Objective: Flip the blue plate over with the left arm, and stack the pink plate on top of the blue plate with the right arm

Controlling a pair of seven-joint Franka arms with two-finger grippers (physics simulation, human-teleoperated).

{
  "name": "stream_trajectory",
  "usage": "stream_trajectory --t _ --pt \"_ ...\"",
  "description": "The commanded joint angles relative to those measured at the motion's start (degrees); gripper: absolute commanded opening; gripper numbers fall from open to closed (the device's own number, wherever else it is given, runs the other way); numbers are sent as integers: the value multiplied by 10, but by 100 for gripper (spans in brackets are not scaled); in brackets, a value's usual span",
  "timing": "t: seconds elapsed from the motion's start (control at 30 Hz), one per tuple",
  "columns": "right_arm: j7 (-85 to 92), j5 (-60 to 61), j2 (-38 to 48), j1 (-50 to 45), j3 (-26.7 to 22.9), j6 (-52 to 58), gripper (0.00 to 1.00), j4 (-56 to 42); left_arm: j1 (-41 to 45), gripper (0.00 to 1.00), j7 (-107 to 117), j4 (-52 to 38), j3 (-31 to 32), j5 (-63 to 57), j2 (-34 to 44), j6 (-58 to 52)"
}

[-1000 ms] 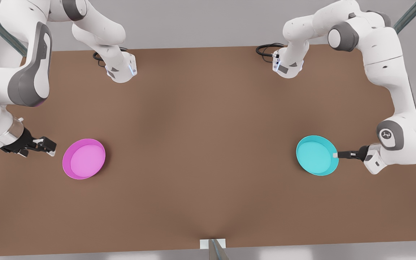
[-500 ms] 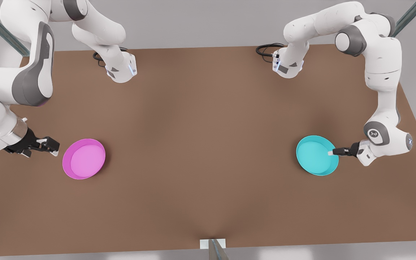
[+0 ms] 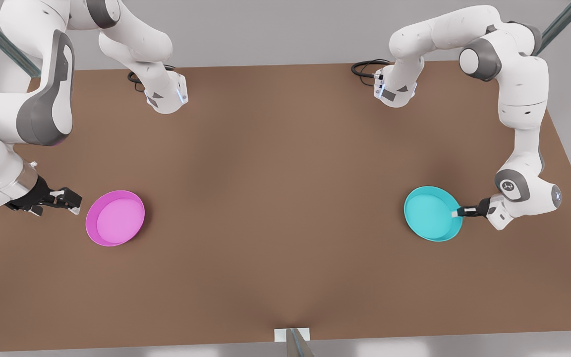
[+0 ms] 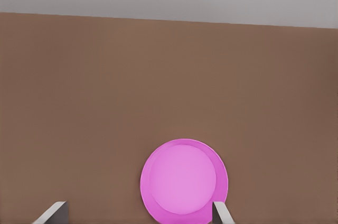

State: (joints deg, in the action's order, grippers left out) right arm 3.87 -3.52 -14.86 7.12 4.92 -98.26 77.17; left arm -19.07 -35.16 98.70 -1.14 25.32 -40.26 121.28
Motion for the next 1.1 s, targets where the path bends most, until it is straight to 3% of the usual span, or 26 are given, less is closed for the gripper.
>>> stream_trajectory --t 0.0,0.3,0.7,0.9,1.07 --pt "0 0 0 0 0 0 100 0 0 21 0 0 0 0 0 0" --pt "0 0 -1 0 0 0 100 0 12 21 0 1 0 -4 21 -7" --pt "0 0 -1 0 0 -1 100 -1 135 21 13 -11 -1 -11 70 -21" --pt "0 0 -1 0 0 -1 100 -1 177 21 16 -8 -4 -111 99 -23" --pt "0 0 -1 0 0 -1 100 -1 225 21 72 -8 -6 -264 124 -28"
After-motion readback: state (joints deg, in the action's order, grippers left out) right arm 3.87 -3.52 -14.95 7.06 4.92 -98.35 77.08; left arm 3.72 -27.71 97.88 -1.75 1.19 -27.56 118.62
